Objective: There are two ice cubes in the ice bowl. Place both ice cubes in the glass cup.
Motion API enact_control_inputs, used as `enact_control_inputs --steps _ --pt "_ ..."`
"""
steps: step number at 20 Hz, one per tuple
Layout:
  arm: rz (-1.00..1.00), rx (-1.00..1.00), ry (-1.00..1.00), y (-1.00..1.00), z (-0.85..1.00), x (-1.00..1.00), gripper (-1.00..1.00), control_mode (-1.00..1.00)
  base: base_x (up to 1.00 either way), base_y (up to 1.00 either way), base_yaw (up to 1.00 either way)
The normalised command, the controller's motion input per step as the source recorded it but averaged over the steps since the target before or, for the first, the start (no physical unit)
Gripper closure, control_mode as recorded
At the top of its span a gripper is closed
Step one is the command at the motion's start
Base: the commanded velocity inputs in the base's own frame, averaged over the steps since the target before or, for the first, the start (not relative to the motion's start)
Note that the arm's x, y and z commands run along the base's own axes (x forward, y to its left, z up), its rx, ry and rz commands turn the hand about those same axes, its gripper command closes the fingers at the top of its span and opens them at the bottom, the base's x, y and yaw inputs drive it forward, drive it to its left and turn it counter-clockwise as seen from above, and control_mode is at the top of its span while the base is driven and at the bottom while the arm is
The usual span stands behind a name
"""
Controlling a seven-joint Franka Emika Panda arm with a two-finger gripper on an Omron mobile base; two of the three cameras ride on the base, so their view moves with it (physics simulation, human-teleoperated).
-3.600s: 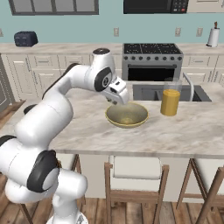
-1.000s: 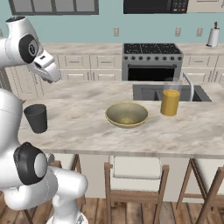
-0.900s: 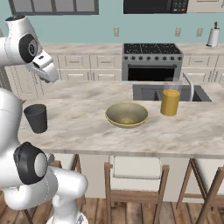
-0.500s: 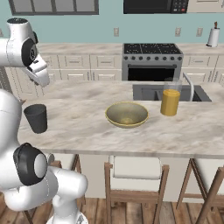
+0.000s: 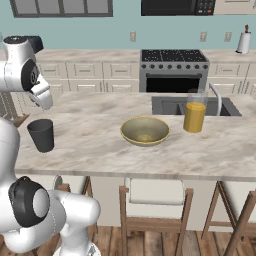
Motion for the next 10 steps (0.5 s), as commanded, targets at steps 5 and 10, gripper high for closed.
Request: enact_control_inputs --steps 5,10 --pt "0.01 0.00 0.00 0.29 -0.08 0.14 1.00 -1.00 0.00 0.00 0.00" --pt "0.02 0.00 0.06 0.41 -0.12 0.30 1.00 -1.00 0.00 0.00 0.00"
